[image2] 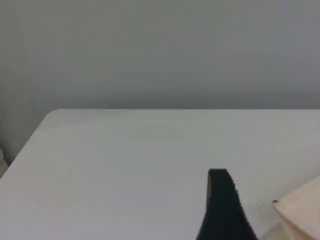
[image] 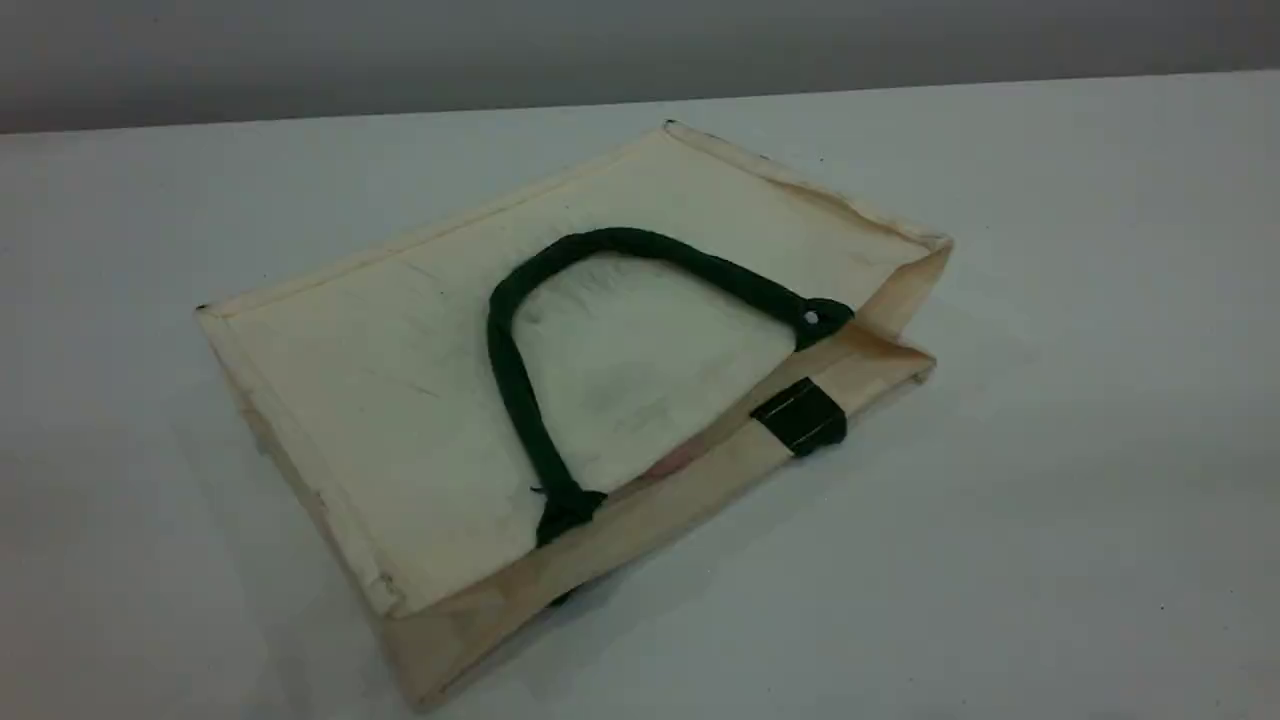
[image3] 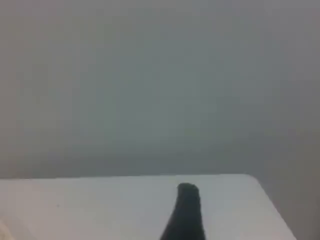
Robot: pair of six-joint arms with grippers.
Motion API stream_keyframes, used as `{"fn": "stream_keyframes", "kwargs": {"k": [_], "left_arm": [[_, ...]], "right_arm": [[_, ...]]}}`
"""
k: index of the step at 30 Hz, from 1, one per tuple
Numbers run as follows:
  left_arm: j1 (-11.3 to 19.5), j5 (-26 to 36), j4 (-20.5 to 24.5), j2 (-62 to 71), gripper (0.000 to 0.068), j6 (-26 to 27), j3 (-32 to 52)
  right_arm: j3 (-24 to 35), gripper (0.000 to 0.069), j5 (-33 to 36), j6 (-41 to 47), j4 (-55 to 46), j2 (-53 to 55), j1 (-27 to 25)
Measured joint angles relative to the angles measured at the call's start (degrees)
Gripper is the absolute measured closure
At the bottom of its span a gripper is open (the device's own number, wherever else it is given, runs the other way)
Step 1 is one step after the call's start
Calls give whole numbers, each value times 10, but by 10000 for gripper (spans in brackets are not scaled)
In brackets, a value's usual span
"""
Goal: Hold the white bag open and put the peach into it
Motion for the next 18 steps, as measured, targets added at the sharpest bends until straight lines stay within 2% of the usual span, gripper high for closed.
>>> {"fn": "stream_keyframes", "kwargs": {"k": [18], "left_arm": [[-30, 0, 0, -29, 267, 0, 0]], "right_arm": [[0, 129, 0, 0, 0, 0, 0]]}}
